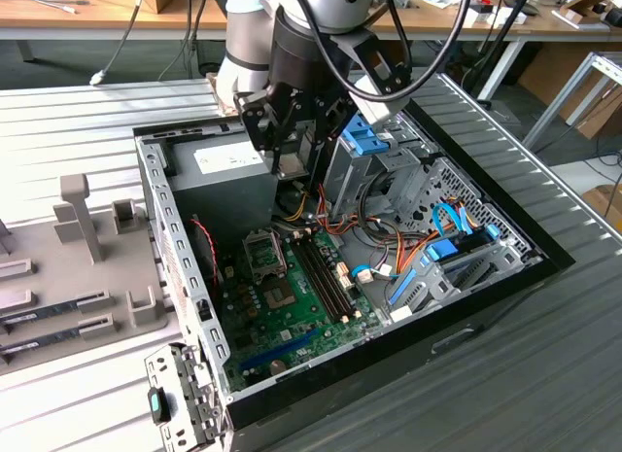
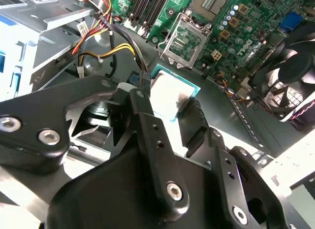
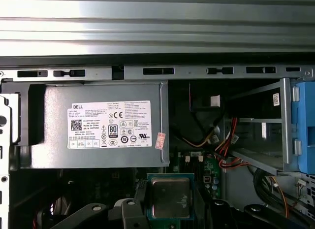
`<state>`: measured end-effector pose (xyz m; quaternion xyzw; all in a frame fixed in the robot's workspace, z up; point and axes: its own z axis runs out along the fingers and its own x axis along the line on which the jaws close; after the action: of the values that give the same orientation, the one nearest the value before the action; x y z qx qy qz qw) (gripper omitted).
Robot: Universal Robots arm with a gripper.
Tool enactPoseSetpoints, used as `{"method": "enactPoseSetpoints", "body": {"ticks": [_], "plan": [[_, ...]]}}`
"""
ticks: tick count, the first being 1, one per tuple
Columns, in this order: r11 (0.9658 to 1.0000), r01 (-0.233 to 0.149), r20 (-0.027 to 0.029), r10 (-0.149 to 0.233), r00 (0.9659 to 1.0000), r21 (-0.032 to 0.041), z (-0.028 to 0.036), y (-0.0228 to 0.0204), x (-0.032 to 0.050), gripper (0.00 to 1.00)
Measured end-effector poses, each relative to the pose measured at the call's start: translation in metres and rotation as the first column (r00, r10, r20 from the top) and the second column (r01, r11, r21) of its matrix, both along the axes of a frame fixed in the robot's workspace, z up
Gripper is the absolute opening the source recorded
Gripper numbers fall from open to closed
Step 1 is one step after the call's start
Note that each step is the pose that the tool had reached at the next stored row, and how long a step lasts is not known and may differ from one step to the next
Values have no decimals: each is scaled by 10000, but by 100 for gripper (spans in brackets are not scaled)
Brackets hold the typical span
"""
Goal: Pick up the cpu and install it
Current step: 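Pick up the cpu and move it towards the insertion slot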
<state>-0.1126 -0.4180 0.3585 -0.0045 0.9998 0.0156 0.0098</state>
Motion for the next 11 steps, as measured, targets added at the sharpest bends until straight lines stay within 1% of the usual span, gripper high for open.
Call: {"method": "enactPoseSetpoints", "body": {"ticks": [1,3,5,11], "plan": [[10000,0,0,0,10000,0,-1,-7,1,47],[10000,-1,0,1,10000,-1,-9,-56,6,47],[10000,-1,0,1,10000,0,-15,-91,10,47],[10000,-1,0,1,10000,-1,-18,-114,15,47]]}}
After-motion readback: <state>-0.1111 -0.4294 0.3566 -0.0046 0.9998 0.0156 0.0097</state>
